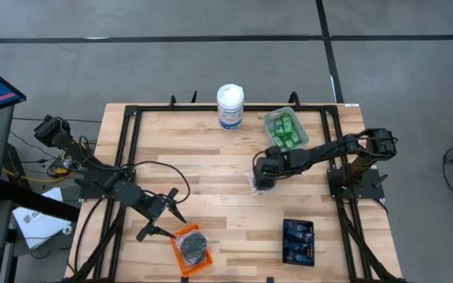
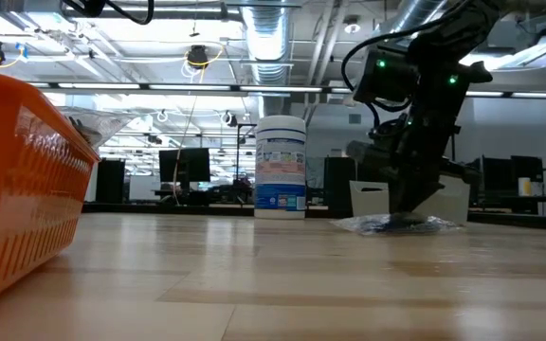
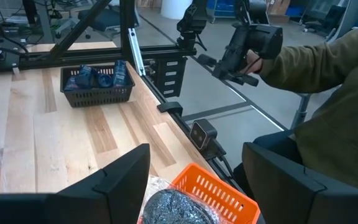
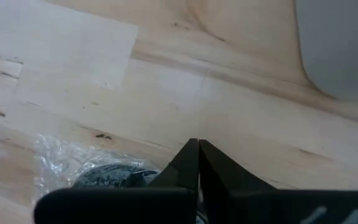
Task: Pick & Place Travel size toiletries
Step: Put the black scrub pad into the orange basket
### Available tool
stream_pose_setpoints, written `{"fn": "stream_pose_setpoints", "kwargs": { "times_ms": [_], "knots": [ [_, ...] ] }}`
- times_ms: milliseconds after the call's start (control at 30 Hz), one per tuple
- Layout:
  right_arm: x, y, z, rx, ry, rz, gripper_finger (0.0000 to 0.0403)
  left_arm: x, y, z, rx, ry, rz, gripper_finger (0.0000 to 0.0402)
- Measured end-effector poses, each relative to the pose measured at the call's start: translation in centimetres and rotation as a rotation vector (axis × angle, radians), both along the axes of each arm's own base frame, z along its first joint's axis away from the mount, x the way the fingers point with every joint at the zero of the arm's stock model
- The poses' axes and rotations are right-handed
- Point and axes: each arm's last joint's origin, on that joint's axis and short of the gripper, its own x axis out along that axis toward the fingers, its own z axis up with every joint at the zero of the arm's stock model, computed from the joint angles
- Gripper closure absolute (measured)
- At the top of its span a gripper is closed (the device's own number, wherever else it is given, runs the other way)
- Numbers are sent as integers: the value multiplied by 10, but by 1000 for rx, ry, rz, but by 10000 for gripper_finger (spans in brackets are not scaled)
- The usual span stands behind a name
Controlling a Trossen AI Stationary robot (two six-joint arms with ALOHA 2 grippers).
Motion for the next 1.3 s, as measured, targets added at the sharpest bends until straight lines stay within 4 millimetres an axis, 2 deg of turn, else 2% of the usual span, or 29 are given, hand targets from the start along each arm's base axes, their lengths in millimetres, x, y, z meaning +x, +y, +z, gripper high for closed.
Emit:
{"fn": "stream_pose_setpoints", "kwargs": {
  "times_ms": [300,467,667,967,1100,1300],
  "knots": [
    [20,1,23,-50,-51,81,403,0,0,0,1,0,0,152],
    [35,3,46,-105,-83,127,403,0,1,-3,42,16,14,152],
    [54,11,79,-166,-141,201,403,2,7,-5,115,-8,132,138],
    [69,29,118,-238,-222,273,403,16,32,-7,189,-29,322,108],
    [73,39,131,-270,-256,303,403,20,50,-22,220,-52,396,107],
    [77,49,149,-318,-299,326,403,18,75,-43,175,-119,512,98]
  ]
}}
